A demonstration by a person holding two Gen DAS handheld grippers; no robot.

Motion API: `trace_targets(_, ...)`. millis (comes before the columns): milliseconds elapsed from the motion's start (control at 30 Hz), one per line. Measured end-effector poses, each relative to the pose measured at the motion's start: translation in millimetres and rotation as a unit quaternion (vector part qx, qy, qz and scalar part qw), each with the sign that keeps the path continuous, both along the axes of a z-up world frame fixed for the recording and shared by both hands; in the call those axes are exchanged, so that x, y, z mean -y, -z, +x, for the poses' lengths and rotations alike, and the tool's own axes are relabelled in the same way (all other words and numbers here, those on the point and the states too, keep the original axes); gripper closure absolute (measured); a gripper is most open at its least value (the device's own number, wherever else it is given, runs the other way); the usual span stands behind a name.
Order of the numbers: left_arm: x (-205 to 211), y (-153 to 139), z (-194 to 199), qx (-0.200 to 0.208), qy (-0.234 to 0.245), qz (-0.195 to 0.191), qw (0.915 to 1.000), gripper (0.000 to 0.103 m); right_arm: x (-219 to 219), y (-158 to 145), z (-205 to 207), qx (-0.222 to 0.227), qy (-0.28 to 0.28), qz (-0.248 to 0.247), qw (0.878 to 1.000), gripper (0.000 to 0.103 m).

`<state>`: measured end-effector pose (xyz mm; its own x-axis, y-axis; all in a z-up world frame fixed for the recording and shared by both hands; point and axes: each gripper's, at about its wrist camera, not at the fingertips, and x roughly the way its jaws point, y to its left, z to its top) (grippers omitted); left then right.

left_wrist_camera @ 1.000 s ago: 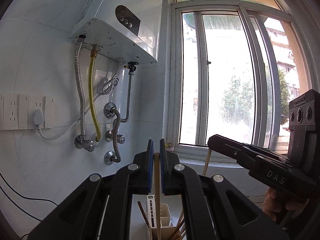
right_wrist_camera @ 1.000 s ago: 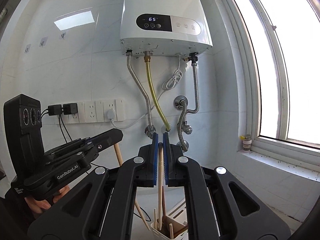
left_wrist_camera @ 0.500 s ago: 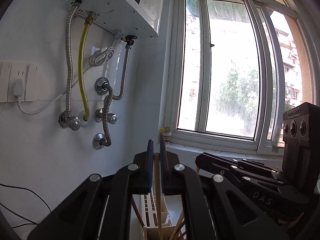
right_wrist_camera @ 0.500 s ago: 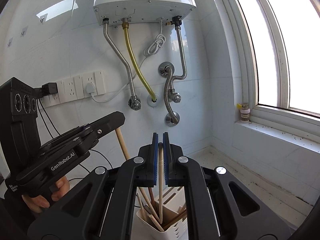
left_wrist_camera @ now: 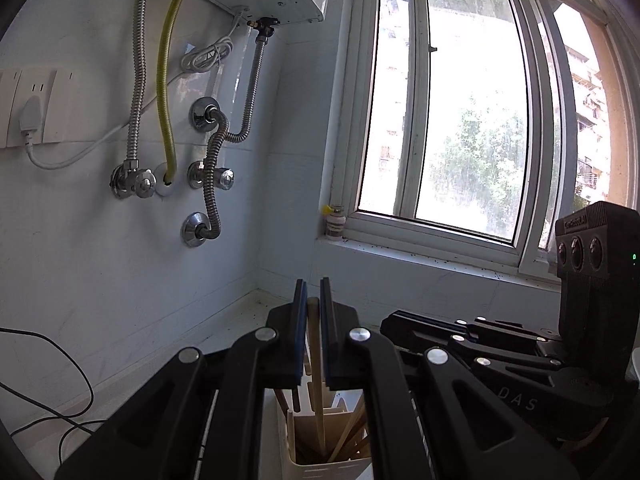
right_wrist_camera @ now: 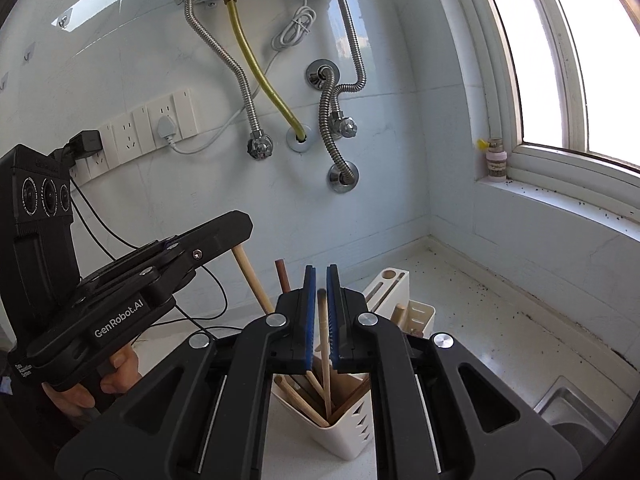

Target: Organize utensils

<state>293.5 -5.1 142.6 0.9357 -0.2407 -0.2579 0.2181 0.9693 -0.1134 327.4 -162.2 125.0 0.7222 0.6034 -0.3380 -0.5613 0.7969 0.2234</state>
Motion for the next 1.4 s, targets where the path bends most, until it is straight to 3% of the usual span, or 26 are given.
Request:
trace_targets(100,1,2,-1,-0.005,0.002,0.002,1.0000,0.080,2,1,-4,0.002,0.005,0.001,1.000,0.086)
trace_targets(300,-3,-5,-8,-0.001,0.003,-0.001,1.0000,0.070,15,-6,-14,0.011,0.015,0.015,1.000,0.084)
trace_targets(367,-5,-9,-13,0.001,0.000,0.002,1.0000,0.068,20,-11,-21,0.018,0.021,0.019,0.999,0.075)
trace_targets(433,-8,-14,-21,0.006,0.001,-0.002,1.0000,0.066,24,-17,-29,0.026,0.021,0.022,0.999,0.074)
trace_targets(500,-11,-20,-31,0.013,-0.001,0.000,0.9999,0.056,28,-24,-38,0.036,0.025,0.021,0.999,0.069)
trace_targets(567,-13,-25,-41,0.016,0.001,0.002,0.9999,0.046,32,-30,-47,0.049,0.029,0.018,0.998,0.058)
trace_targets(633,-15,-28,-52,0.020,0.004,0.002,0.9998,0.037,35,-35,-55,0.057,0.030,0.013,0.998,0.057)
trace_targets(733,-19,-30,-66,0.020,0.000,0.001,0.9998,0.026,42,-39,-67,0.062,0.036,0.005,0.997,0.048)
trace_targets(800,-23,-29,-76,0.019,-0.004,-0.002,0.9998,0.015,47,-39,-74,0.060,0.037,0.003,0.997,0.044)
trace_targets(833,-25,-28,-80,0.017,-0.005,-0.001,0.9999,0.005,49,-38,-77,0.059,0.038,0.002,0.998,0.040)
trace_targets(967,-26,-19,-91,-0.005,-0.005,0.018,0.9998,0.005,55,-33,-90,0.056,0.040,-0.011,0.998,0.030)
trace_targets(1100,-22,-4,-97,-0.023,-0.006,0.036,0.9991,0.005,57,-23,-103,0.053,0.044,-0.021,0.997,0.008)
trace_targets(1400,-7,36,-98,-0.065,-0.001,0.061,0.9960,0.005,59,12,-106,0.013,0.050,-0.035,0.998,0.008)
